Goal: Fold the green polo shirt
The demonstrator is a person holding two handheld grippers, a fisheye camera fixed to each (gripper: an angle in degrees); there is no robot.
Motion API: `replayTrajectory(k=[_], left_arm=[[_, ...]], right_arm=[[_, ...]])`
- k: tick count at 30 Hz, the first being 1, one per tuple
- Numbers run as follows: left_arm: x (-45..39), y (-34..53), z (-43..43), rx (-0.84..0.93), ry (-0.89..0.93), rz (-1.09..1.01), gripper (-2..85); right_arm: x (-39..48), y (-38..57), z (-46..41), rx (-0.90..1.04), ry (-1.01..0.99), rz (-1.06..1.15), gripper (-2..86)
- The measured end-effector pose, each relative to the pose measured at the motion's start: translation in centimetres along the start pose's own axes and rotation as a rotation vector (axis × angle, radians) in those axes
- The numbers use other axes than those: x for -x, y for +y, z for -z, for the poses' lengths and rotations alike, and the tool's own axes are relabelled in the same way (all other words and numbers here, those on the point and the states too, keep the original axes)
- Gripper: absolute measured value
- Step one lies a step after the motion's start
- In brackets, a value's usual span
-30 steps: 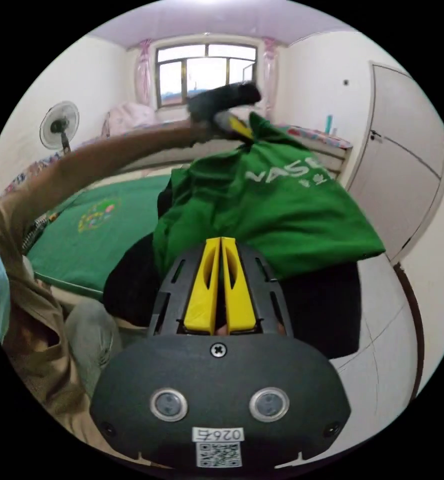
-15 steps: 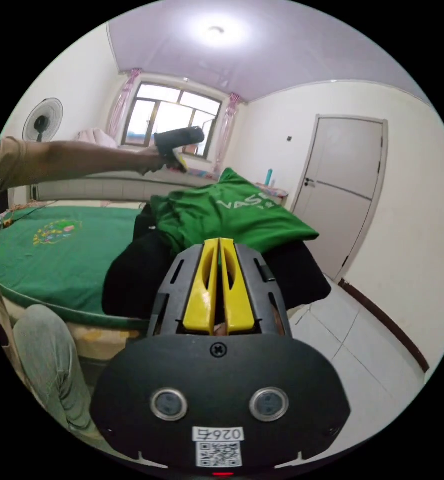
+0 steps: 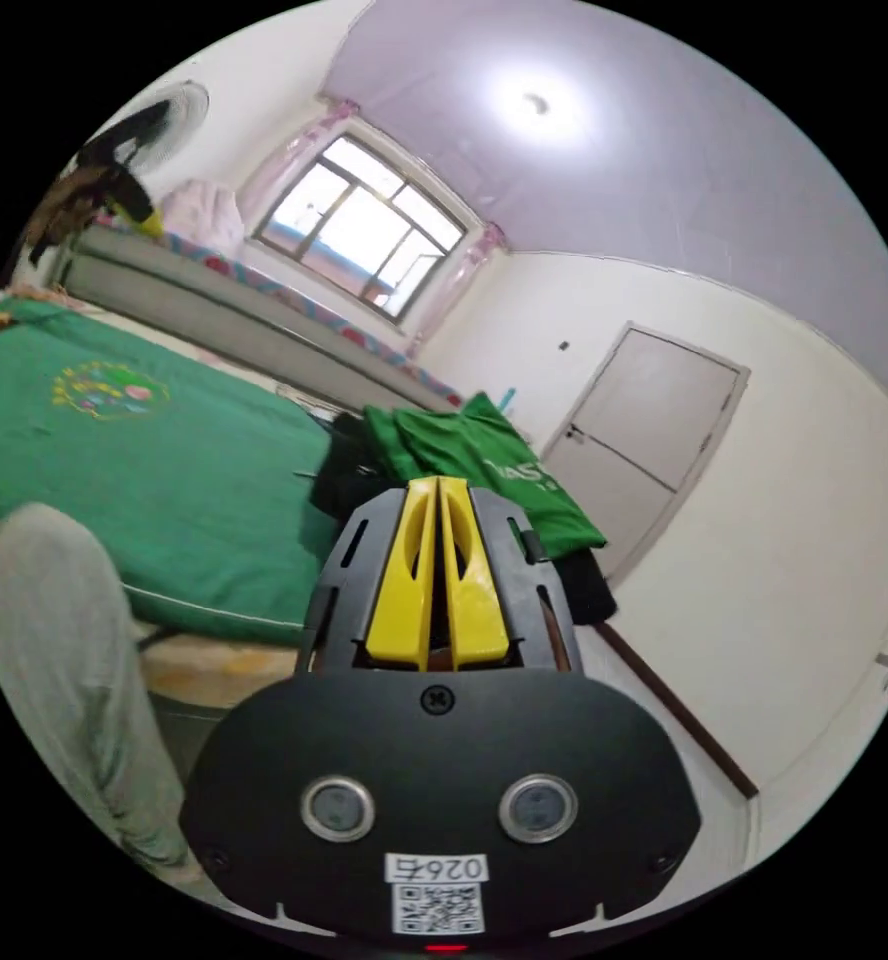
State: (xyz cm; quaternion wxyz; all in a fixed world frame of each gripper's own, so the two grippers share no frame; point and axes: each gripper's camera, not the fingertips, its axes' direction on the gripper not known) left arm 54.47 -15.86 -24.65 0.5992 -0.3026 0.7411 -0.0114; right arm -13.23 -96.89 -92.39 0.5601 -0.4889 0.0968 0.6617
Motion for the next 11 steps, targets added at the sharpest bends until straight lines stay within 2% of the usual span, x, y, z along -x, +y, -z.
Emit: replayTrajectory(k=[2, 4, 5, 7, 8, 10, 11], left_arm=[[2.0, 6.3, 8.3, -0.074, -0.07, 0.118, -0.8], [2.5, 15.0, 19.5, -0.208, -0.217, 0.238, -0.9], [2.3, 17.2, 22.2, -0.24, -0.268, 0.266, -0.9], [0.3, 25.8, 31.8, -0.347, -0.521, 0.387, -0.8], [-0.3, 28.0, 34.0, -0.368, -0.592, 0.426, -0.7], [-3.2, 35.7, 40.9, -0.431, -0.85, 0.568, -0.2], [-3.9, 37.5, 42.3, -0.444, -0.911, 0.6, 0.0]], right_arm=[[4.3, -0.7, 1.9, -0.056, -0.208, -0.011, -1.3], [8.0, -1.9, 3.0, -0.103, -0.371, 0.003, -1.3], [10.8, -2.8, 3.8, -0.135, -0.472, 0.026, -1.3], [15.3, -4.2, 4.9, -0.176, -0.613, 0.073, -1.3], [18.5, -5.2, 5.8, -0.204, -0.712, 0.111, -1.3], [23.5, -6.6, 7.2, -0.235, -0.857, 0.174, -1.2], [26.9, -7.5, 8.1, -0.248, -0.95, 0.215, -1.1]])
